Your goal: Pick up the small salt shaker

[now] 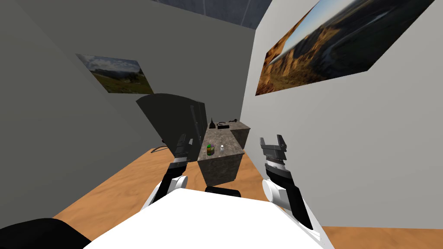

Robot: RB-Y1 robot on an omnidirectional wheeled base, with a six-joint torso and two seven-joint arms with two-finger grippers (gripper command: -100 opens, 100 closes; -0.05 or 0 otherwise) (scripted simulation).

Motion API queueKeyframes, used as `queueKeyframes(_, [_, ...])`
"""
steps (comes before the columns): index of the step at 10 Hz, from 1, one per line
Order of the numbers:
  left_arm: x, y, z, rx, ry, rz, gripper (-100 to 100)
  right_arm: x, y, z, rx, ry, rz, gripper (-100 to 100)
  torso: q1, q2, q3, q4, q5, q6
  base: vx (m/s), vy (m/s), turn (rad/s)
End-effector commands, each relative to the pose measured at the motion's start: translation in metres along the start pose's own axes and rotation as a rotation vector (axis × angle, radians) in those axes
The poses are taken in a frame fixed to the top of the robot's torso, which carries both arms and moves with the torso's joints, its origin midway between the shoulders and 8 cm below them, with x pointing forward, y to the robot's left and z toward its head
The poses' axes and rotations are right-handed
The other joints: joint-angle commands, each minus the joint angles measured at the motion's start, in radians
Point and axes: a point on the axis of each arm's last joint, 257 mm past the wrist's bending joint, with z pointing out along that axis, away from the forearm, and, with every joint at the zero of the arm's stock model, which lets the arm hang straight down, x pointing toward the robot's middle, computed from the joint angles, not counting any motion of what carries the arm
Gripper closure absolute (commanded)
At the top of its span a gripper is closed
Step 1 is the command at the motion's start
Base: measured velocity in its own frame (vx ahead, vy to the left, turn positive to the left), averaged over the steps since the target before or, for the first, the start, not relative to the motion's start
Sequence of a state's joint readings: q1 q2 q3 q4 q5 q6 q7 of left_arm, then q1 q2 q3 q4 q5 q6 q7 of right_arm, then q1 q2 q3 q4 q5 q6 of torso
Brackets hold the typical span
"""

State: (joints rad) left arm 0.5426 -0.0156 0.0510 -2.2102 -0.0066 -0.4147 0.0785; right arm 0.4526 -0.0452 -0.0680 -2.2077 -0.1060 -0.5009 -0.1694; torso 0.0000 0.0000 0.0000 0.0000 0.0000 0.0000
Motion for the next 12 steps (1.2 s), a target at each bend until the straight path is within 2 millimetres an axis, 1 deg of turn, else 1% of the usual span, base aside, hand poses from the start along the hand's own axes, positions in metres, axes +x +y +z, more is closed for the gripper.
queueKeyframes(1, [0.002, 0.003, 0.001, -0.011, 0.025, 0.002, -100, 0.000, 0.000, 0.000, 0.000, 0.000, 0.000, 0, 0.000, 0.000, 0.000, 0.000, 0.000, 0.000, -0.008, -0.005, -0.014])
queueKeyframes(5, [0.005, 0.017, 0.005, -0.075, 0.078, -0.032, -100, 0.000, 0.000, 0.000, 0.000, 0.000, 0.000, 0, -0.001, 0.003, 0.002, 0.001, 0.000, 0.000, -0.039, -0.012, -0.029])
queueKeyframes(9, [0.004, 0.036, 0.009, -0.170, 0.084, -0.136, -100, 0.000, 0.000, 0.000, 0.000, 0.000, 0.000, 0, -0.002, 0.005, 0.003, 0.001, 0.000, 0.000, -0.070, -0.027, -0.052])
queueKeyframes(10, [0.004, 0.039, 0.009, -0.180, 0.082, -0.136, -100, 0.000, 0.000, 0.000, 0.000, 0.000, 0.000, 0, -0.002, 0.005, 0.003, 0.001, -0.001, 0.000, -0.048, -0.030, -0.019])
queueKeyframes(12, [0.003, 0.050, 0.010, -0.233, 0.070, -0.208, -100, 0.000, 0.000, 0.000, 0.000, 0.000, 0.000, 0, -0.001, 0.003, 0.002, 0.001, 0.000, 0.000, -0.053, -0.025, -0.051])
